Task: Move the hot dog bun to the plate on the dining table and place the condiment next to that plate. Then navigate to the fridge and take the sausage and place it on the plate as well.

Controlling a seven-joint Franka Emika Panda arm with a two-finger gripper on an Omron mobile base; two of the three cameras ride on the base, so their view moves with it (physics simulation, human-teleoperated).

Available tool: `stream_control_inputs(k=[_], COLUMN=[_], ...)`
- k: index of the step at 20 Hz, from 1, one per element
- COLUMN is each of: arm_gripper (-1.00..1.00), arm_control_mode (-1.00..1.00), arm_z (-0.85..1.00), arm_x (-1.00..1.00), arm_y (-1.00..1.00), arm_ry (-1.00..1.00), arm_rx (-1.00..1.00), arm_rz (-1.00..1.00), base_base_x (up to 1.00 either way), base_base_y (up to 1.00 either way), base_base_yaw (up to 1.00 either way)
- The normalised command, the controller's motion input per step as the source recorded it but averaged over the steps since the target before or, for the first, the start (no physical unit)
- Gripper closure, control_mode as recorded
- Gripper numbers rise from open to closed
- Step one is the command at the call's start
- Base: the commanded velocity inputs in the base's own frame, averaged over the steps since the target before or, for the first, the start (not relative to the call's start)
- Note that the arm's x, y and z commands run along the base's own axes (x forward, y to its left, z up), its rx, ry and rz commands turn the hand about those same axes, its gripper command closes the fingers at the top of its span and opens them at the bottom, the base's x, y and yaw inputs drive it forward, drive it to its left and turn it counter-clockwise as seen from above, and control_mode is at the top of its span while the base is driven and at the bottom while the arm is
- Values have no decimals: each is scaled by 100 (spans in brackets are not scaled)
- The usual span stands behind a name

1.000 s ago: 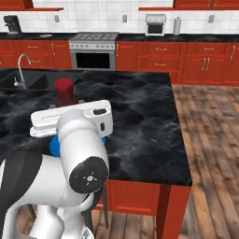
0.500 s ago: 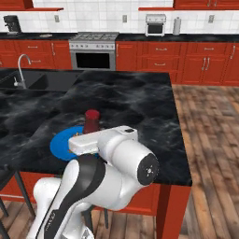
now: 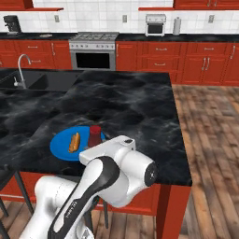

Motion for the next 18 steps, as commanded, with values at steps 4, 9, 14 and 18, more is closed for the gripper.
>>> stream_control_inputs(k=[4,9,14,18], arm_gripper=[100,100,100,100], arm_control_mode=[-100,-100,-100,-100], arm_z=[-50,-51,-35,-24], arm_x=[78,74,68,57], arm_y=[13,-1,-1,-19], arm_ry=[0,0,0,0], arm_rx=[0,0,0,0], arm_rz=[4,12,13,5], base_base_x=[0,0,0,0], base_base_y=[0,0,0,0], base_base_yaw=[0,0,0,0])
